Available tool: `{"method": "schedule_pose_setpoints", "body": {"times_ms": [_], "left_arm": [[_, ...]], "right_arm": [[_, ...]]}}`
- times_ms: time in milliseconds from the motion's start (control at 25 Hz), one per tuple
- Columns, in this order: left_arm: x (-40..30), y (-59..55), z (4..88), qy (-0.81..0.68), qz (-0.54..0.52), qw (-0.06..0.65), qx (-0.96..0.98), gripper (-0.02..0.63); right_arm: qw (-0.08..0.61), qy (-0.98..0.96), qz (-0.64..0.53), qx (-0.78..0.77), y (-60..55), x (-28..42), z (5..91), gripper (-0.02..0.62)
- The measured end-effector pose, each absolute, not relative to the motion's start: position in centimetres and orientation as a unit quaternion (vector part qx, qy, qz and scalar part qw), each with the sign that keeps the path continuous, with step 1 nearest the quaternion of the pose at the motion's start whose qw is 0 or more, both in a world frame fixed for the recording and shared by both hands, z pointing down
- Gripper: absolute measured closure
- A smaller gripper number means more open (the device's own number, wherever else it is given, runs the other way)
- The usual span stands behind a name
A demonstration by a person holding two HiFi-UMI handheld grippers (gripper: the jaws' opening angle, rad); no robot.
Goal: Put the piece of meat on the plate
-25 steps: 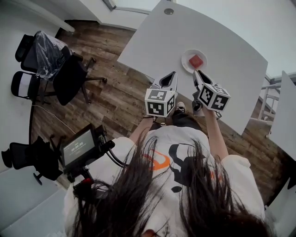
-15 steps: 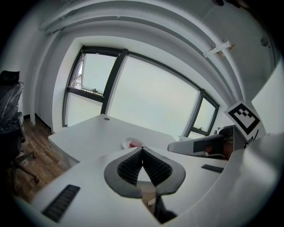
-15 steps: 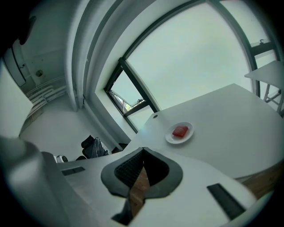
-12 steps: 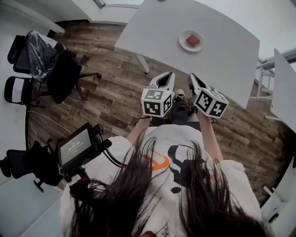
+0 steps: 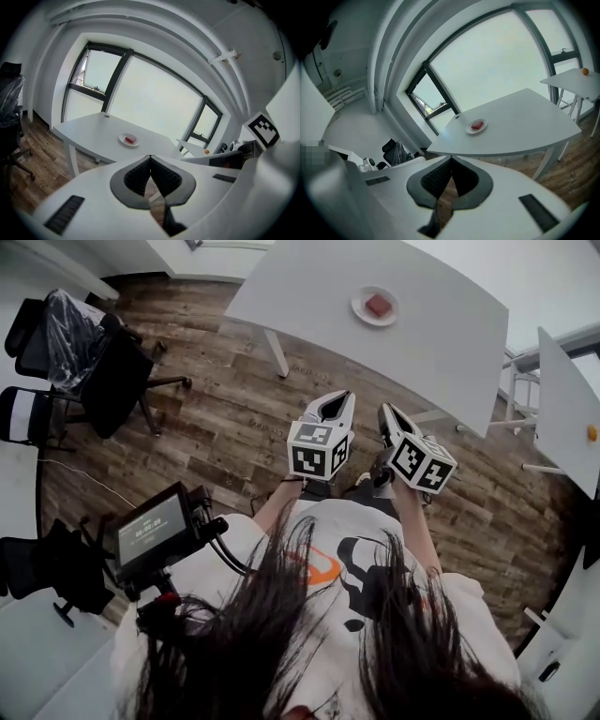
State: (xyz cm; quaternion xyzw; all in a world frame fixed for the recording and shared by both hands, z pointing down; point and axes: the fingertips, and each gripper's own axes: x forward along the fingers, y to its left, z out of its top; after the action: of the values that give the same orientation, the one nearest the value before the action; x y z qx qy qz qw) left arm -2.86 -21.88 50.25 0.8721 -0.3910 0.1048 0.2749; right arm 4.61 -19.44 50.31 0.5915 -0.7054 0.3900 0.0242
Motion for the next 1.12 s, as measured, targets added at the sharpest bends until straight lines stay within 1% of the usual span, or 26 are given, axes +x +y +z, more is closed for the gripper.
{"method": "schedule_pose_setpoints", "body": {"times_ms": [160, 360, 560, 680, 840, 920, 1120], "left_arm": [[-2.2, -20.2, 49.1, -0.395, 0.105, 0.265, 0.873, 0.601], [-2.0, -17.1, 48.0, -0.436, 0.093, 0.254, 0.859, 0.601], [1.0, -12.4, 47.9, -0.448, 0.090, 0.251, 0.853, 0.601], [2.6, -7.8, 47.9, -0.459, 0.092, 0.240, 0.850, 0.601], [4.8, 2.3, 47.1, -0.472, 0.090, 0.222, 0.849, 0.601], [4.9, 4.1, 47.2, -0.475, 0.097, 0.220, 0.846, 0.601], [3.7, 3.7, 48.2, -0.487, 0.115, 0.222, 0.837, 0.601]], "right_arm": [[0.019, -0.710, 0.390, 0.585, -18.1, 5.3, 49.4, 0.589], [0.003, -0.725, 0.392, 0.566, -14.2, 7.0, 49.0, 0.589], [0.000, -0.725, 0.395, 0.564, -9.2, 10.7, 49.3, 0.589], [-0.011, -0.728, 0.396, 0.560, -4.8, 12.6, 49.1, 0.589], [-0.024, -0.739, 0.386, 0.551, 4.9, 15.3, 48.3, 0.589], [-0.021, -0.741, 0.390, 0.546, 6.5, 15.5, 48.5, 0.589], [-0.008, -0.746, 0.416, 0.520, 5.6, 13.6, 50.5, 0.589]]}}
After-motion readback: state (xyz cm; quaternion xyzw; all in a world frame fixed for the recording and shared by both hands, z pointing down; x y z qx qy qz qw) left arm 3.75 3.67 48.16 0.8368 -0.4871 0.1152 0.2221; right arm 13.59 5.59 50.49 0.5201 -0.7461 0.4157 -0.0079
